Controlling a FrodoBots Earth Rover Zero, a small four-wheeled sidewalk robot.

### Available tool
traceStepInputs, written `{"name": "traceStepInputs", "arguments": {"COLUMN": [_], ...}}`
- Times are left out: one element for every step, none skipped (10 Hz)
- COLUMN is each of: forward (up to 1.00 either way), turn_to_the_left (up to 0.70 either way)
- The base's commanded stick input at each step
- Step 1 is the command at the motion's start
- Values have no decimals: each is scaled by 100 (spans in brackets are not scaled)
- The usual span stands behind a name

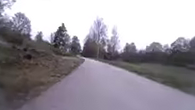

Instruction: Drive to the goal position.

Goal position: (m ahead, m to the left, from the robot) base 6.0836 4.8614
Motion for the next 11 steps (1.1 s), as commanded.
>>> {"name": "traceStepInputs", "arguments": {"forward": [100, 100, 100, 100, 100, 100, 100, 100, 100, 100, 100], "turn_to_the_left": [0, 0, 0, 0, 0, 0, 0, 0, 0, 0, 0]}}
